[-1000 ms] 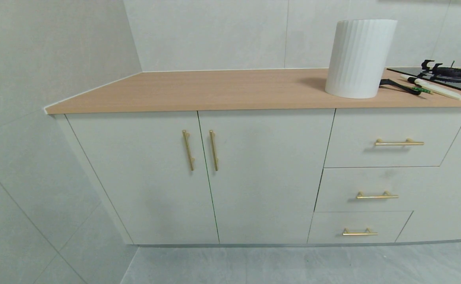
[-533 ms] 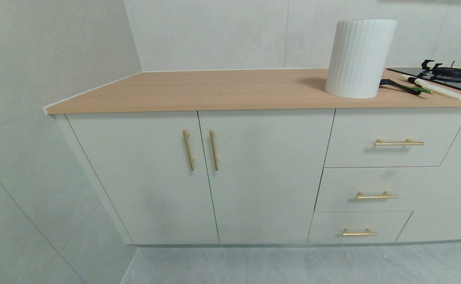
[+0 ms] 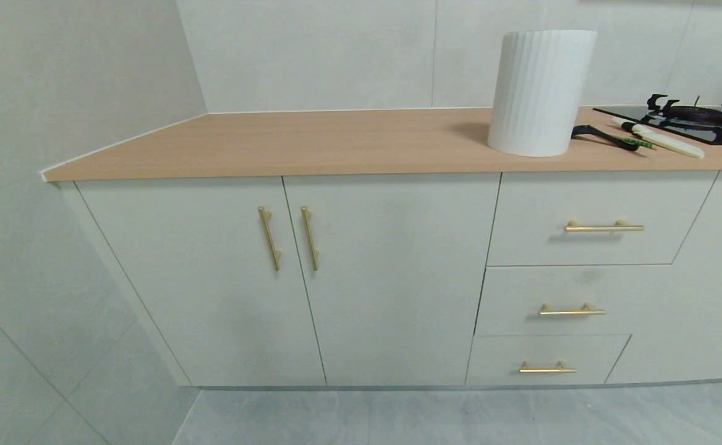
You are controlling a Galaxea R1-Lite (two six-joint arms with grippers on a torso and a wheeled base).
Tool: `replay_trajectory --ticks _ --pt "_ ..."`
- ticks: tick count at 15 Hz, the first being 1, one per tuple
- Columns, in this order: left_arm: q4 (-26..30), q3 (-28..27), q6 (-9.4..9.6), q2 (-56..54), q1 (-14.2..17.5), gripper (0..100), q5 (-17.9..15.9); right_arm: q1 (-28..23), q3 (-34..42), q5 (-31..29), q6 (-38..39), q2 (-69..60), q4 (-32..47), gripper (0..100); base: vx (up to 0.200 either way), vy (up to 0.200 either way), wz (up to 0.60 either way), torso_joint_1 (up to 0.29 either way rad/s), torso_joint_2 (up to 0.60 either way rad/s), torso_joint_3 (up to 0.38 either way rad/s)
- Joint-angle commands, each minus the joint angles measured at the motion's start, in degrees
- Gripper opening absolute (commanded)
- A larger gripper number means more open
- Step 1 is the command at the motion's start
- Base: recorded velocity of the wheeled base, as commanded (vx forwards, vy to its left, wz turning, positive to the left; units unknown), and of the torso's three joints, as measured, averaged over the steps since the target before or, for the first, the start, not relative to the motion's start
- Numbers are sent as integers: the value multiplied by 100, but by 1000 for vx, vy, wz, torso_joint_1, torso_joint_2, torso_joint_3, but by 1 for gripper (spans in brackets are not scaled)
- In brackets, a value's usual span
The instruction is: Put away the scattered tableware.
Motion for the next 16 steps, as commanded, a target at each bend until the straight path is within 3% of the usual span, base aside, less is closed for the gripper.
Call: replay_trajectory --ticks 1,8,16 --pt "0 0 -8 9 -1 100 2 2 0 2 -2 11 -1 100 0 -200 0 2 -2 2" --pt "0 0 0 9 -1 100 2 2 0 2 -2 11 -1 100 0 -200 0 1 0 5" --pt "0 0 0 9 -1 100 2 2 0 2 -2 11 -1 100 0 0 0 0 0 0"
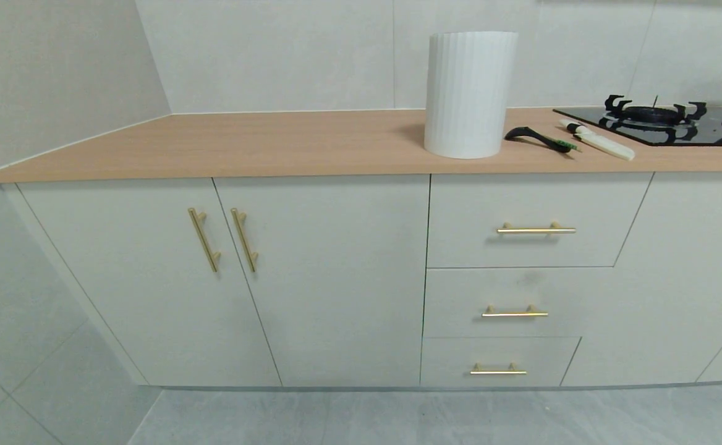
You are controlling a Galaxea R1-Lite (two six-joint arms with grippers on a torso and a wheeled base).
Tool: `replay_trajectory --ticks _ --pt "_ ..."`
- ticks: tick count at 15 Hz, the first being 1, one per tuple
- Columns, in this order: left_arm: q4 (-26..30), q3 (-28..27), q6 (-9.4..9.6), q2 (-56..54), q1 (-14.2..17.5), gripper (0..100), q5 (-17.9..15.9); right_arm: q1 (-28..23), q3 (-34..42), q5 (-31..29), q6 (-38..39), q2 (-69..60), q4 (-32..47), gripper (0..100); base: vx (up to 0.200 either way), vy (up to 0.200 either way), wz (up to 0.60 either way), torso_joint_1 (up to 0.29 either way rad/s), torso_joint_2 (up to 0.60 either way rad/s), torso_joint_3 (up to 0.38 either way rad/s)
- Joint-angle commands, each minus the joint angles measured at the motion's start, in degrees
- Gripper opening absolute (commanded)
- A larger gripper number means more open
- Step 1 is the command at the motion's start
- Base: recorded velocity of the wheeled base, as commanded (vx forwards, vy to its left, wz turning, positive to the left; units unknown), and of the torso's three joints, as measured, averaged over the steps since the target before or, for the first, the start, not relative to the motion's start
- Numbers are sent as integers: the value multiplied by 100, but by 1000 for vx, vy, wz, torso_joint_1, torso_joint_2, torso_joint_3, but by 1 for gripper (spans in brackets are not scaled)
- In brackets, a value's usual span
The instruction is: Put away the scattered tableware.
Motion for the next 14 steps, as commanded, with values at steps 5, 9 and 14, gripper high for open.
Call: replay_trajectory --ticks 5,9,14 --pt "-2 0 16 9 2 100 0 4 0 2 -2 10 -1 100 160 0 0 -3 2 1" --pt "-2 0 24 9 2 100 0 4 0 2 -2 10 -1 100 0 0 0 0 0 0" --pt "-2 0 16 9 2 100 0 4 0 11 -37 10 -1 100 0 0 0 0 0 0"
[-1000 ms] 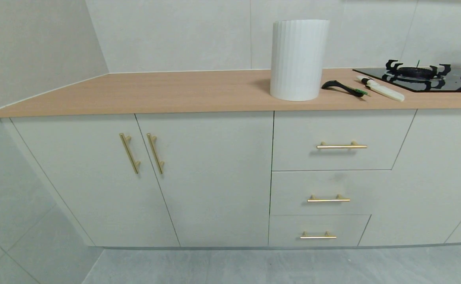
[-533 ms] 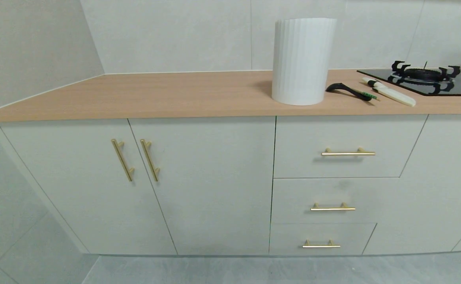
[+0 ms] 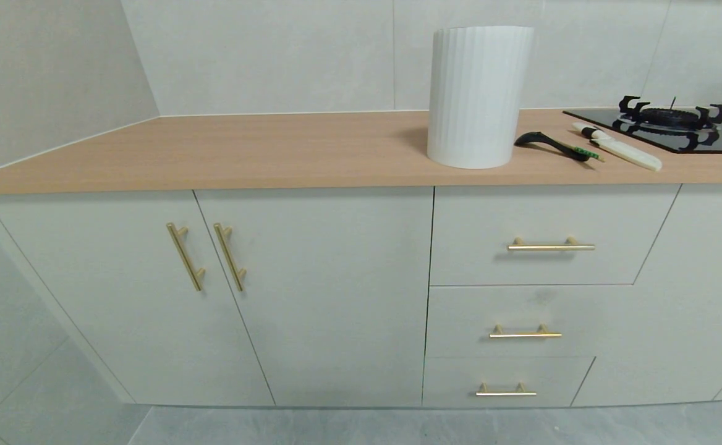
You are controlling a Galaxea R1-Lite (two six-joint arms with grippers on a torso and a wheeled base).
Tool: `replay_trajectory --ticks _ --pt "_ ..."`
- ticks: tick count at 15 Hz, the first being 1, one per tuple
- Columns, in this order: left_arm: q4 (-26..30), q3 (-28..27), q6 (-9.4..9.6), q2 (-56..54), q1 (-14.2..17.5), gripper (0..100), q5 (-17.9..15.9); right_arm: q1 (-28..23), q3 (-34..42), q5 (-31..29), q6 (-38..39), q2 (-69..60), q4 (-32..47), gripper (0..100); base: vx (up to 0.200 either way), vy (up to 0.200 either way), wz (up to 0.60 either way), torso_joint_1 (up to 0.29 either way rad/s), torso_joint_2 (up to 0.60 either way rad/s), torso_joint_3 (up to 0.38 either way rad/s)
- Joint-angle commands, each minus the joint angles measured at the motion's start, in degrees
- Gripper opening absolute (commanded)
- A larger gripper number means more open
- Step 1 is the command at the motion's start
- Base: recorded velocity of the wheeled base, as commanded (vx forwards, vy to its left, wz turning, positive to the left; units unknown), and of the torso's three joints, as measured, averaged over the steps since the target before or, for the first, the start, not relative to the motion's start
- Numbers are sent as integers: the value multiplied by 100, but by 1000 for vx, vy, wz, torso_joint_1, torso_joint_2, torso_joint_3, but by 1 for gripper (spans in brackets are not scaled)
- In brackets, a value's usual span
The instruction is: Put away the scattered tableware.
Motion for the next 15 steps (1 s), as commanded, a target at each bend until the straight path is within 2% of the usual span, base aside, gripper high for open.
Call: replay_trajectory --ticks 1,4,6,13,15 --pt "0 0 2 9 1 100 2 4 0 13 -22 5 -1 100 0 0 0 0 0 0" --pt "0 0 -6 9 1 100 2 48 -202 127 -241 154 7 100 0 0 0 0 0 0" --pt "0 0 2 9 1 100 2 233 -853 207 -66 629 51 100 0 0 0 0 0 0" --pt "0 0 -6 9 1 100 2 989 -888 215 -57 2378 42 100 0 0 0 0 0 0" --pt "0 0 -6 9 1 100 2 1033 -896 224 -66 2817 34 100 0 0 0 0 0 0"
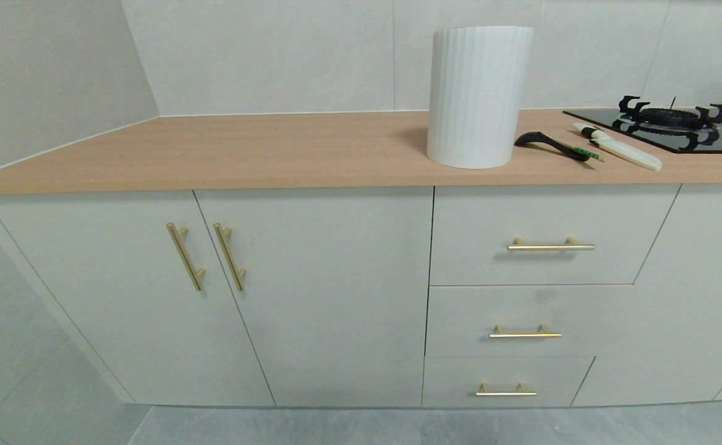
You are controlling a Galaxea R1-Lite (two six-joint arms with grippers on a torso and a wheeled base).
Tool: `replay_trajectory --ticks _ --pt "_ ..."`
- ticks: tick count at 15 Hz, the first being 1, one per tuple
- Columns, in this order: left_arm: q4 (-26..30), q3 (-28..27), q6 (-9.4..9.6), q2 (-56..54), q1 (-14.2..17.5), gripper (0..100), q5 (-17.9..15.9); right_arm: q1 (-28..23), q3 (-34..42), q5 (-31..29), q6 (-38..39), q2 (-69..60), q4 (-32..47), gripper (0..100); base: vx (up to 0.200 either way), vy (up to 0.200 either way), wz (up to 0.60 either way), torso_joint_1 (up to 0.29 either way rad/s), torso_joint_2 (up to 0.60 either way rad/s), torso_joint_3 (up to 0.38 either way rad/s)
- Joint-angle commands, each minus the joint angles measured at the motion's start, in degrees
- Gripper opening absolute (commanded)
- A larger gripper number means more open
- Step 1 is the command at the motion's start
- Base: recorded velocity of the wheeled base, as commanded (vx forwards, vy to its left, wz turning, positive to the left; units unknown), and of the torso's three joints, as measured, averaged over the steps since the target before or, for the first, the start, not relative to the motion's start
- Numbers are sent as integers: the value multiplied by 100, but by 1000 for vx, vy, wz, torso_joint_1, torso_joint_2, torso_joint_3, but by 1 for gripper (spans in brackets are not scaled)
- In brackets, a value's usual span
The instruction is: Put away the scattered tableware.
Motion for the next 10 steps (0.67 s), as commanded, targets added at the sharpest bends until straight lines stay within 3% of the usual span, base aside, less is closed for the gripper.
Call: replay_trajectory --ticks 1,3,7,10 --pt "0 0 5 9 -1 100 4 99 -18 17 -6 796 -26 100 0 0 0 0 0 0" --pt "0 0 -4 9 -1 100 4 90 -97 377 21 1244 -18 100 0 0 0 0 0 0" --pt "0 0 -4 9 -1 100 4 90 -325 439 21 2176 -114 100 0 0 0 0 0 0" --pt "0 0 5 9 -1 100 4 82 -396 465 29 3046 -773 100 0 0 0 0 0 0"
